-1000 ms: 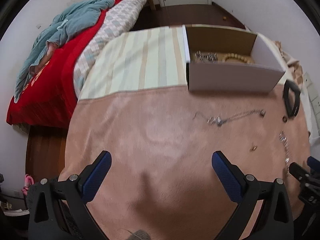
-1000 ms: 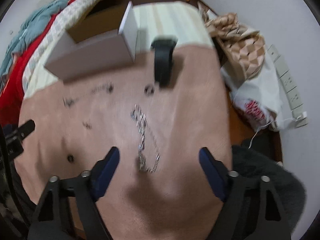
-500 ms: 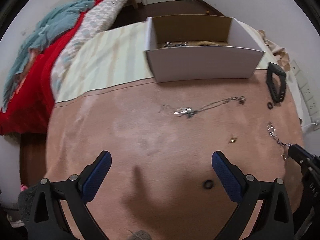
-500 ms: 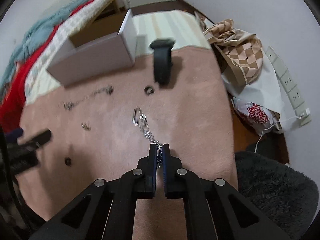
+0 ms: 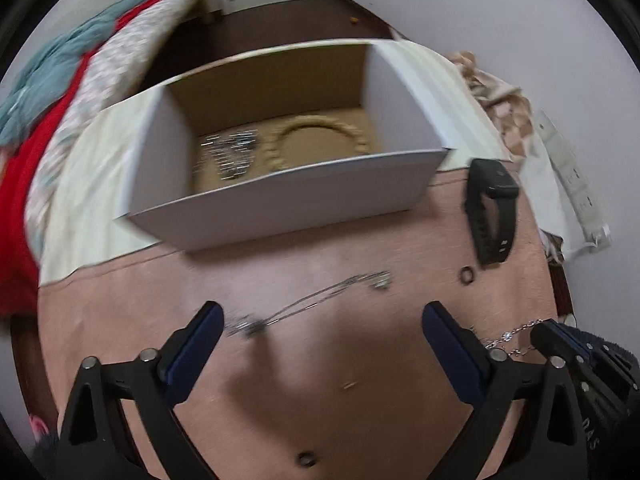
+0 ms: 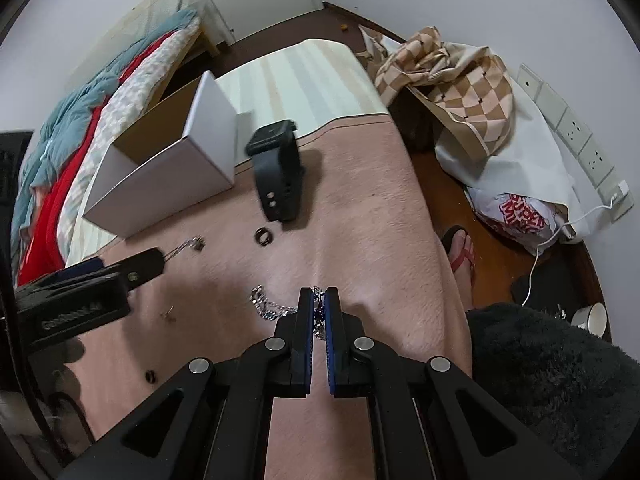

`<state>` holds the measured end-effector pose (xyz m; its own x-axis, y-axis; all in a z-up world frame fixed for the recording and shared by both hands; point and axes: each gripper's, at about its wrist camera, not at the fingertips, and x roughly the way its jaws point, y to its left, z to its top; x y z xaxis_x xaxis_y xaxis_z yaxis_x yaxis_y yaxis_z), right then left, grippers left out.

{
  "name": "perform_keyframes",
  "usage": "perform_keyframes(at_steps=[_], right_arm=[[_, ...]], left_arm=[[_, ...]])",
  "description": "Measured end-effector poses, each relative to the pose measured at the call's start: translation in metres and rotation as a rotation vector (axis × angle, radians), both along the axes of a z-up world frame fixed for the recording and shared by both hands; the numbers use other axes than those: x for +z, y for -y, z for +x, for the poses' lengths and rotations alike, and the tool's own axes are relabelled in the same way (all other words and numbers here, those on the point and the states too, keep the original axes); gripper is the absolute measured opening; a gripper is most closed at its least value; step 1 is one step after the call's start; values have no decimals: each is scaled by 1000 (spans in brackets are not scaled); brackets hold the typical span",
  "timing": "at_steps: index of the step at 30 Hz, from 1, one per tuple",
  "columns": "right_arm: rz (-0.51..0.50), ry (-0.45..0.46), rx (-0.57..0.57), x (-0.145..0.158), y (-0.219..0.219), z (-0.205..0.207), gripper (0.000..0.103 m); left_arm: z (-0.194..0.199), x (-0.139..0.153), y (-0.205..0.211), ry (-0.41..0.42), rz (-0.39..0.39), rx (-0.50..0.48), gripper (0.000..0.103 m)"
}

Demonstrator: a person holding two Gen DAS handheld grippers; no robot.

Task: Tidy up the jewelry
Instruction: 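Grasp the silver pendant necklace with the left gripper while the right gripper grasps the blue-stone chain bracelet, then carry both chains into the white box and open both grippers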

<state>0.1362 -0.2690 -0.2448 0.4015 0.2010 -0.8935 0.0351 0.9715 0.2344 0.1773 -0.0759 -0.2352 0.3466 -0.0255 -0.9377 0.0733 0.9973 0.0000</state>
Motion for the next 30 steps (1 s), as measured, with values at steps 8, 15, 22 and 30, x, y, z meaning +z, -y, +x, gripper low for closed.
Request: perform_keyframes(at_steps=[8, 15, 22, 30], right_arm=[[6, -7, -40, -5, 17, 5, 5], [13, -4, -43, -3, 17, 7, 5], [44, 25, -4, 19, 6, 7, 5], [113, 82, 84, 72, -18, 13, 5]], left_arm=[[12, -17, 25, -19, 6, -80, 28], [11, -13, 19, -8, -14, -78, 7], [-5, 16, -8, 24, -89, -36, 7], [-14, 73, -47, 78, -206, 3, 7]])
